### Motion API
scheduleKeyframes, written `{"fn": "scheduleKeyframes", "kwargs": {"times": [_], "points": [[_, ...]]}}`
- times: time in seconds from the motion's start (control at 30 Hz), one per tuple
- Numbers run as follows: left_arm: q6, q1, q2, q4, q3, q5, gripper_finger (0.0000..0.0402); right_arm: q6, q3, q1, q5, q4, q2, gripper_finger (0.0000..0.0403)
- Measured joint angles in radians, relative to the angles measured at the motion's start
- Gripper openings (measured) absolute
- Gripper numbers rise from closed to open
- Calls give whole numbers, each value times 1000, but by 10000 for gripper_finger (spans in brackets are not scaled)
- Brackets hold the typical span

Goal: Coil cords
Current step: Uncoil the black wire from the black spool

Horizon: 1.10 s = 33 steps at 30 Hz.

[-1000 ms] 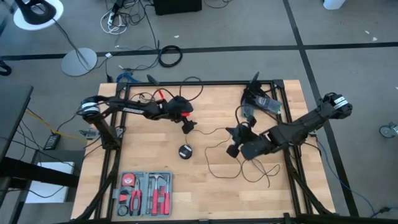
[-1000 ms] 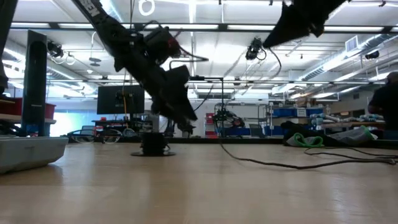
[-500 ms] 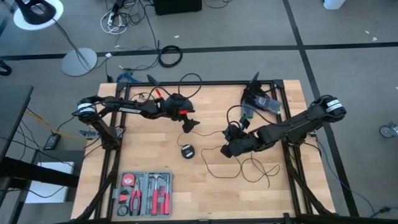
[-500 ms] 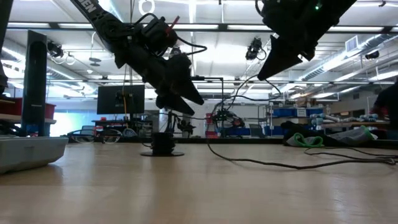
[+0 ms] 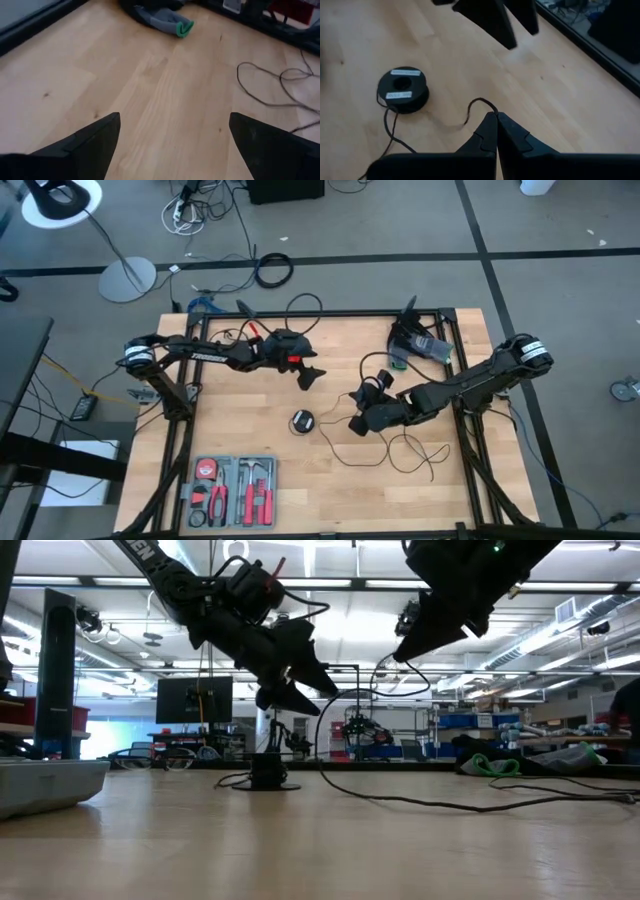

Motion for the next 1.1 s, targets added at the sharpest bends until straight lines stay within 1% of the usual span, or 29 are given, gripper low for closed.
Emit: {"fn": "scheduleKeyframes", "kwargs": {"times": [0.13,0.23,0.33,0.43,0.57,0.7,0.83,0.9,1.03,1.1], "points": [[-57,-3,0,7,0,-2,379,-39,0,0,0,44,0,0],[-67,-4,0,13,0,-31,379,-57,0,0,-1,67,0,0],[-76,-3,0,12,0,-36,379,-58,0,0,-1,68,0,0],[-75,-4,0,12,0,-2,379,-59,0,0,-1,68,0,0],[-72,-5,0,20,0,80,379,-59,0,0,-1,68,0,0],[-71,-5,0,49,0,77,379,-69,0,0,-1,68,-1,0],[-95,-5,0,43,0,80,379,-71,0,1,-1,71,-1,0],[-98,-4,0,41,0,141,379,-72,0,1,-1,71,-1,0],[-80,-7,0,54,0,321,379,-72,0,1,-1,71,-1,0],[-59,-21,0,57,0,365,379,-72,0,1,-1,71,-1,0]]}}
